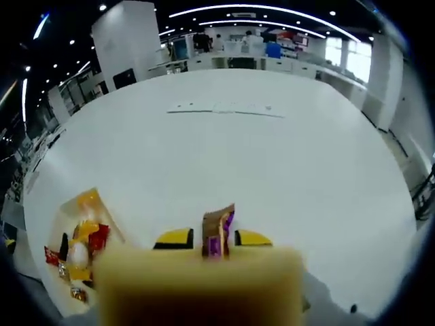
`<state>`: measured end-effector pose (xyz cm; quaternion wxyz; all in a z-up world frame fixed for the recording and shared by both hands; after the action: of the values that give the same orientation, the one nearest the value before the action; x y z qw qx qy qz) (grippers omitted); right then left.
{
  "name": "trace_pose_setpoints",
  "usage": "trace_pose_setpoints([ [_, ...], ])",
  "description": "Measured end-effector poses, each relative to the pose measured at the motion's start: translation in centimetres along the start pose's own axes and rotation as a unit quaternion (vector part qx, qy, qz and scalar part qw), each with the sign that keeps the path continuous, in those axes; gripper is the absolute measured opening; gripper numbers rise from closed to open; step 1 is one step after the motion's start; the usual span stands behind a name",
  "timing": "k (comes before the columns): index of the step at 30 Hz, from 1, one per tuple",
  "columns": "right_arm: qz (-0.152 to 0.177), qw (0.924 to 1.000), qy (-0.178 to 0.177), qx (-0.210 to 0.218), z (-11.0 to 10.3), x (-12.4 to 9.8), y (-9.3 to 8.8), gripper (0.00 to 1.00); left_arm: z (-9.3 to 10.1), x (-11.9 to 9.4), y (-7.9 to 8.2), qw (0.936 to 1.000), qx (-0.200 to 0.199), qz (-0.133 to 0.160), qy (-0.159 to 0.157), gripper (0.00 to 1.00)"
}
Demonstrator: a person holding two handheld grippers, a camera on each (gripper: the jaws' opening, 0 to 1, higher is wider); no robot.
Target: Place the target food into the container with the food tongs after gripping and lifting it, then release it inside without dropping or visibly crushing the food.
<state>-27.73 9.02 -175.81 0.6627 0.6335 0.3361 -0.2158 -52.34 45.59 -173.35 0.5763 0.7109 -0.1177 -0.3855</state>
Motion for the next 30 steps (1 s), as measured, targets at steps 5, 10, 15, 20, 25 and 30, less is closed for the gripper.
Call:
trace_pose_setpoints([
  [5, 0.024, 0.9997, 0.009, -0.001, -0.4, -2.8, 1.2, 0.23, 0.0, -0.1, 0.3, 0.9998, 0.0, 0.017, 0.0, 0.99],
  [10, 0.054, 0.9985, 0.012, -0.006, -1.1, -6.0, 1.7, 0.23, 0.1, -0.1, 0.3, 0.9998, 0.001, 0.019, -0.002, 0.99],
  [15, 0.075, 0.9969, 0.022, -0.002, -1.9, -8.5, 2.2, 0.23, 0.1, -0.1, 0.4, 0.9996, -0.008, 0.027, -0.008, 0.99],
  [20, 0.081, 0.9961, 0.035, -0.009, -3.4, -9.5, 2.1, 0.23, 0.1, -0.2, 0.4, 0.9995, -0.006, 0.03, -0.002, 0.99],
  [25, 0.087, 0.9945, 0.054, -0.019, -5.5, -9.9, 2.6, 0.23, 0.1, -0.2, 0.5, 0.9994, -0.004, 0.034, 0.0, 0.99],
  [30, 0.096, 0.9911, 0.085, -0.036, -8.5, -10.5, 3.5, 0.23, 0.1, -0.3, 0.5, 0.9994, -0.003, 0.036, -0.001, 0.99],
])
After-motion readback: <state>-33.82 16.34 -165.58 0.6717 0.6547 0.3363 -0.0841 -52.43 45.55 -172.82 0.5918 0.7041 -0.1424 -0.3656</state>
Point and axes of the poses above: the point that each gripper's makers call its tool centre point, and the gripper's own axes: x roughly forward along the fingers, z roughly to its right, y roughly out of its top, the point moved 8 cm from there along -x, roughly backward along the fingers, and after that the axes turned 3 degrees about -y, right-handed, at the moved point
